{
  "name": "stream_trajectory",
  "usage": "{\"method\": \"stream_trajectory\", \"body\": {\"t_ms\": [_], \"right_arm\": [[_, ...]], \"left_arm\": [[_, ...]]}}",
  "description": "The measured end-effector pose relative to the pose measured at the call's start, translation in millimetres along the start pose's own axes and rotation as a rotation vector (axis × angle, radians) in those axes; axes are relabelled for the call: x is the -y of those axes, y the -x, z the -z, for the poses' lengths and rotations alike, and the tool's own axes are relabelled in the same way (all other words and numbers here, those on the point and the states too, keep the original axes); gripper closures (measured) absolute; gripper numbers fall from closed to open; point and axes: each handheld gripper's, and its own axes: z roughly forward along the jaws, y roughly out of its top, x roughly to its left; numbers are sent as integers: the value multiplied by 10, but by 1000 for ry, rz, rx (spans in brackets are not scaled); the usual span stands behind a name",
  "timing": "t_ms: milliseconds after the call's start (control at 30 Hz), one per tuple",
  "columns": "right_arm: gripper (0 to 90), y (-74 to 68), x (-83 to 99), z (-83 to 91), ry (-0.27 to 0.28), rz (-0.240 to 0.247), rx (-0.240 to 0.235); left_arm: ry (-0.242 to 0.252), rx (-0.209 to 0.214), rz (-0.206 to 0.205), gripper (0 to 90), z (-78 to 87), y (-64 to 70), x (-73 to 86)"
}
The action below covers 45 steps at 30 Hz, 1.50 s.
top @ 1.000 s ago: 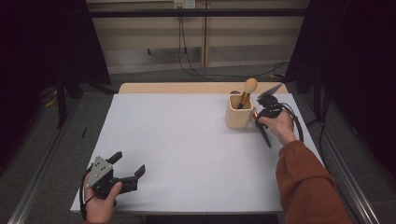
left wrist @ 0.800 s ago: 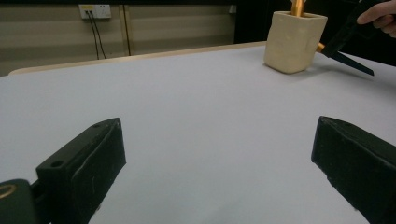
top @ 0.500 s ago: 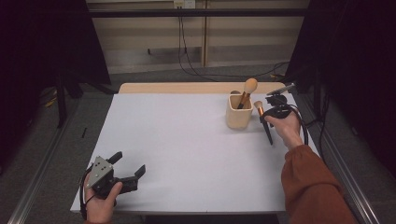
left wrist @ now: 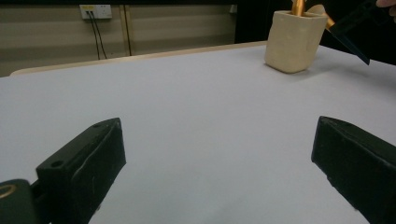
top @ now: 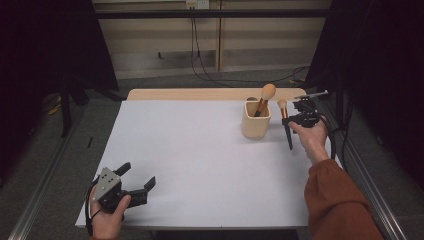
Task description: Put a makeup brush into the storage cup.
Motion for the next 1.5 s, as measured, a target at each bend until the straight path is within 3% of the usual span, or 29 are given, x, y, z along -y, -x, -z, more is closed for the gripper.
{"method": "stream_trajectory", "body": {"t_ms": [100,233,467,667,867,1133,1300,1500], "right_arm": [[749,6,43,5,41,19,0],[749,56,86,38,90,7,-11],[749,117,159,158,221,27,-48],[749,138,228,172,274,13,-87],[749,115,295,194,380,62,-132],[749,75,342,261,513,87,-192],[748,49,354,277,557,79,-214],[748,-21,329,357,628,106,-252]], "left_arm": [[0,0,-3,28,0,-2,0],[-3,-1,-2,28,0,-4,0],[-1,-3,0,28,1,-3,1],[1,-1,-1,28,4,-7,0],[1,-1,-2,28,4,-7,0],[2,-1,-2,28,2,-3,0],[-3,5,-4,28,-11,9,1],[-3,2,-7,28,-7,3,1]]}}
